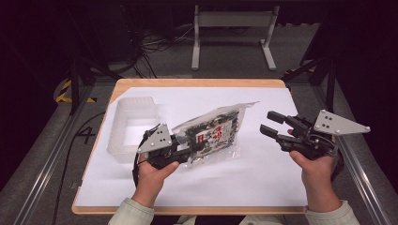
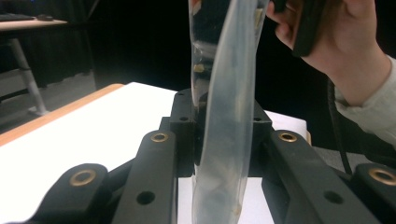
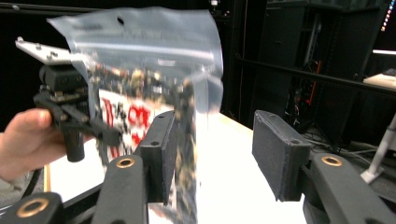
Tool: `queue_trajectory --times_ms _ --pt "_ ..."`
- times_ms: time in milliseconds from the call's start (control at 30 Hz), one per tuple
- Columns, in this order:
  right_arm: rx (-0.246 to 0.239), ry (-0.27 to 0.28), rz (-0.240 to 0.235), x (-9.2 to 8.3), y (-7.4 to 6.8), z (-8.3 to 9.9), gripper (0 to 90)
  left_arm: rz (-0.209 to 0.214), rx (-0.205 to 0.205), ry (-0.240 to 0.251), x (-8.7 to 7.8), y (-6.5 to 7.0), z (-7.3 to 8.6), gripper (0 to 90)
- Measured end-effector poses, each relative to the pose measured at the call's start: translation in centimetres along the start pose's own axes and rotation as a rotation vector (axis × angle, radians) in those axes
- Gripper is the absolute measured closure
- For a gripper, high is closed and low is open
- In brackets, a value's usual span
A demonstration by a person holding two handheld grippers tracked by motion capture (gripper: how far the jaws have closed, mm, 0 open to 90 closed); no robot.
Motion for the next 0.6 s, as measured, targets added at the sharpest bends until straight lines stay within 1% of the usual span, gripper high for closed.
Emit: queue_trajectory --times_ms 67,100,167,200,300,333,400,433,500,533,600 --pt "0.011 -0.009 0.007 0.0 0.2 0.3 50.8 -0.020 0.006 -0.023 -0.3 -0.6 -0.3 73.0" --pt "0.012 -0.012 0.011 0.0 0.3 0.4 50.8 -0.027 0.012 -0.024 -0.4 -0.9 -0.4 73.0" --pt "0.025 -0.022 0.016 0.0 0.5 0.6 50.8 -0.029 -0.002 -0.022 -0.6 -1.3 -0.7 73.0" --pt "0.025 -0.022 0.016 0.0 0.5 0.6 50.8 -0.029 -0.002 -0.022 -0.6 -1.3 -0.7 73.1" --pt "0.031 -0.039 0.017 0.1 0.8 1.1 50.9 -0.045 0.005 -0.029 -0.9 -1.9 -1.0 73.0" --pt "0.039 -0.041 0.014 0.1 0.8 1.3 51.2 -0.047 -0.004 -0.027 -1.0 -2.1 -1.1 73.0" --pt "0.050 -0.055 0.009 0.3 1.1 1.8 51.7 -0.056 0.000 -0.022 -1.2 -2.6 -1.4 73.0" --pt "0.053 -0.060 0.010 0.4 1.1 1.9 51.7 -0.057 -0.007 -0.019 -1.3 -2.7 -1.4 73.0" --pt "0.056 -0.074 0.015 0.5 1.4 2.3 51.7 -0.064 -0.009 -0.016 -1.4 -2.9 -1.5 73.0" --pt "0.056 -0.074 0.015 0.5 1.4 2.3 51.7 -0.066 -0.006 -0.018 -1.6 -3.1 -1.6 73.0" --pt "0.067 -0.090 0.024 0.5 1.7 2.8 51.8 -0.077 -0.014 -0.012 -2.0 -3.6 -1.8 73.1"
Point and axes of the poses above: each handheld gripper's, and its own axes: x roughly forward along the jaws, z roughly out of its underside, y roughly to its right, the point moved 6 cm from there along x, roughly forward along the jaws, and after that the axes turned 6 degrees about -z, right-handed, at the moved point
